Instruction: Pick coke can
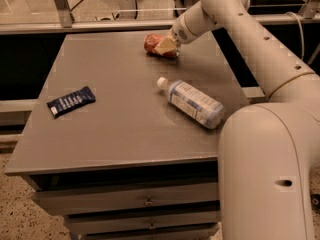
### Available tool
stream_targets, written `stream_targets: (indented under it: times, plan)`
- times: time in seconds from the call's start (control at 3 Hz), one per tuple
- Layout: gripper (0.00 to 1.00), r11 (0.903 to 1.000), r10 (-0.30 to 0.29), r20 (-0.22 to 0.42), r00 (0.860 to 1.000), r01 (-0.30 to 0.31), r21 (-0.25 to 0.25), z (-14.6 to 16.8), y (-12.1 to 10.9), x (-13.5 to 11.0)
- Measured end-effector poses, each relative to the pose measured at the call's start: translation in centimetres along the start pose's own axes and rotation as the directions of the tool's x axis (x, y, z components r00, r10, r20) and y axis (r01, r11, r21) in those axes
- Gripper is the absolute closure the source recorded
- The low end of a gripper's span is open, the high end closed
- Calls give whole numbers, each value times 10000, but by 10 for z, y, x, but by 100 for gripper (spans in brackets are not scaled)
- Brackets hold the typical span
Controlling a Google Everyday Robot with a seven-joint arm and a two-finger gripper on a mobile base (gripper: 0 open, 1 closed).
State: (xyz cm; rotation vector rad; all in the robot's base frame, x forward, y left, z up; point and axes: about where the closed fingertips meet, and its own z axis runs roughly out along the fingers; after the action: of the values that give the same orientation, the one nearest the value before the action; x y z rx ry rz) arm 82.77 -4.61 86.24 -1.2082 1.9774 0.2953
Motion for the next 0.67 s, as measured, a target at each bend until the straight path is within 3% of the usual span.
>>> stream_targets:
  times: [0.33,0.67]
  plan:
    - [100,10000,0,0,10000,0,0,-1,0,-1]
    - [100,9992,-386,898,9952,373,154,-42,14,-30]
